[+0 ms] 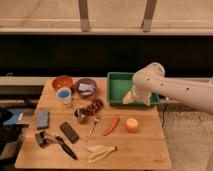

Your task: Place apple in metal cup

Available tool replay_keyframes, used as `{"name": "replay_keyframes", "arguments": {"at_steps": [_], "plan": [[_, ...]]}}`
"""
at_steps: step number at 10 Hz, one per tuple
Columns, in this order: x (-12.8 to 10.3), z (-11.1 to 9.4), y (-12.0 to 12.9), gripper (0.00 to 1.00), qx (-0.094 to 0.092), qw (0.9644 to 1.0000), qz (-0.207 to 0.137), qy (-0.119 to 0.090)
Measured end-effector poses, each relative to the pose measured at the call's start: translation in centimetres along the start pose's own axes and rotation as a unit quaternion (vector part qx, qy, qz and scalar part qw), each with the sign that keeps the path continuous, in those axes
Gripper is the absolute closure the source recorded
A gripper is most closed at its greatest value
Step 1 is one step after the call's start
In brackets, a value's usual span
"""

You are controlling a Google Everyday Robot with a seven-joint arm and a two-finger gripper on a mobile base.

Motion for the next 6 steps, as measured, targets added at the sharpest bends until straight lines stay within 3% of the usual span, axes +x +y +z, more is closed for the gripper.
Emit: {"name": "replay_keyframes", "arguments": {"at_steps": [3,4,6], "plan": [[3.2,3.0,0.4,0.20,0.008,0.9982,-0.023,0.055],[4.2,3.9,0.2,0.20,0.013,0.9965,-0.029,0.078],[6.2,5.0,0.2,0.20,0.020,0.9935,-0.040,0.105]]}}
